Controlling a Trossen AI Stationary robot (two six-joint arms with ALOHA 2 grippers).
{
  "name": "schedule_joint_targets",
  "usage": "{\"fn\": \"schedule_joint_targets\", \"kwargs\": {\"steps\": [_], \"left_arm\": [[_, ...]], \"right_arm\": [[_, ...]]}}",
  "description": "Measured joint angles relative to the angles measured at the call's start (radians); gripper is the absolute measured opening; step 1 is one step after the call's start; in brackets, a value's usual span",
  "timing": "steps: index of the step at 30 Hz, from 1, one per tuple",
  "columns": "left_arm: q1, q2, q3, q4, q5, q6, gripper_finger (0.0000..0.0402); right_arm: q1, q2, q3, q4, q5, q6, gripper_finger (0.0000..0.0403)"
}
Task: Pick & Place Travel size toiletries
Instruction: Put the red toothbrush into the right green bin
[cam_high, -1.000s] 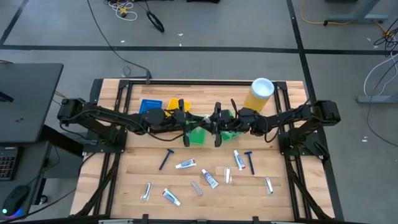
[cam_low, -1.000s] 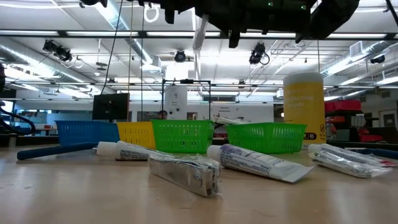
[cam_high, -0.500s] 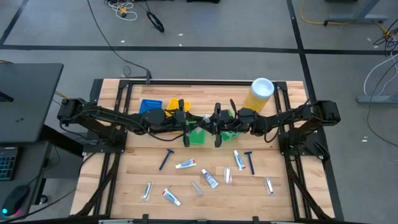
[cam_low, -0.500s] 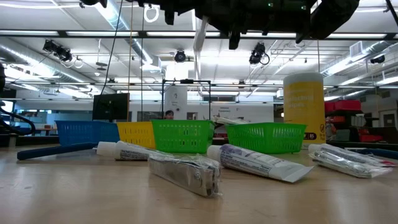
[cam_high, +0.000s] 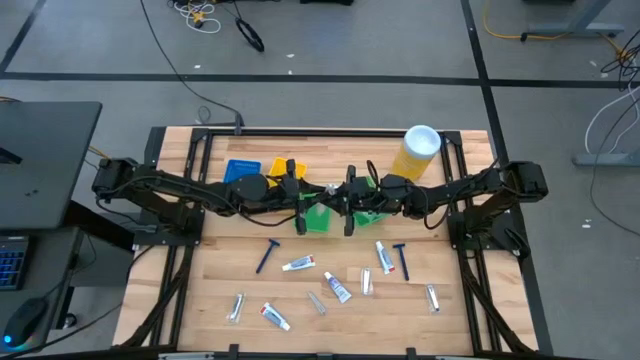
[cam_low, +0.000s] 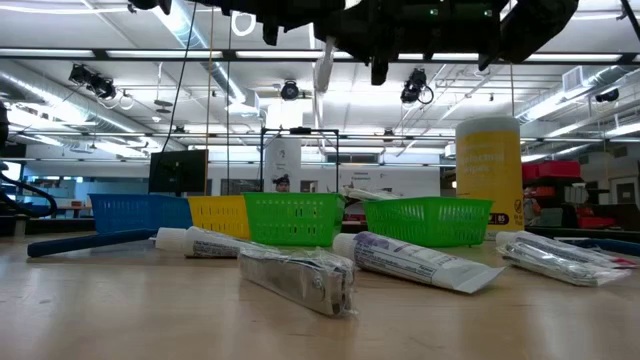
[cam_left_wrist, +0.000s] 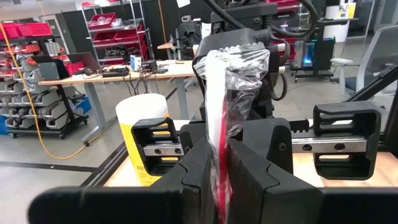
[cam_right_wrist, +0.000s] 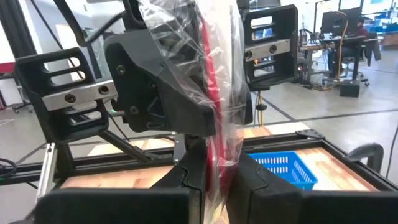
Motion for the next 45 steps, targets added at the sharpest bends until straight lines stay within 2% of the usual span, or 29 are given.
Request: {"fn": "schedule_joint_targets", "kwargs": {"steps": [8,17,20,24,29,33,36,43,45], "left_arm": [[-0.001,0.000,0.001,-0.086,-0.075,-0.017,0.0065],[0.000,0.000,0.001,-0.119,-0.087,-0.043,0.0126],[0.000,0.000,0.001,-0.148,-0.115,-0.047,0.0144],[0.000,0.000,0.001,-0.218,-0.169,-0.081,0.0161],[0.000,0.000,0.001,-0.313,-0.177,-0.134,0.0166],[0.000,0.000,0.001,-0.335,-0.177,-0.151,0.0166],[0.000,0.000,0.001,-0.333,-0.177,-0.151,0.0166],[0.000,0.000,0.001,-0.320,-0.181,-0.151,0.0166],[0.000,0.000,0.001,-0.317,-0.181,-0.154,0.0166]], "right_arm": [[-0.003,-0.019,0.000,-0.095,0.025,0.000,0.0036],[-0.003,-0.030,0.000,-0.237,0.059,0.031,0.0036],[-0.003,-0.035,0.000,-0.296,0.114,0.046,0.0036],[-0.003,-0.063,0.000,-0.478,0.232,0.070,0.0036],[-0.004,-0.123,0.000,-0.792,0.337,0.190,0.0036],[-0.007,-0.175,0.000,-1.002,0.337,0.282,0.0036],[-0.012,-0.198,0.000,-1.084,0.287,0.330,0.0036],[-0.054,-0.173,0.000,-1.062,0.285,0.354,0.0036],[-0.068,-0.152,0.000,-1.039,0.255,0.351,0.0036]]}}
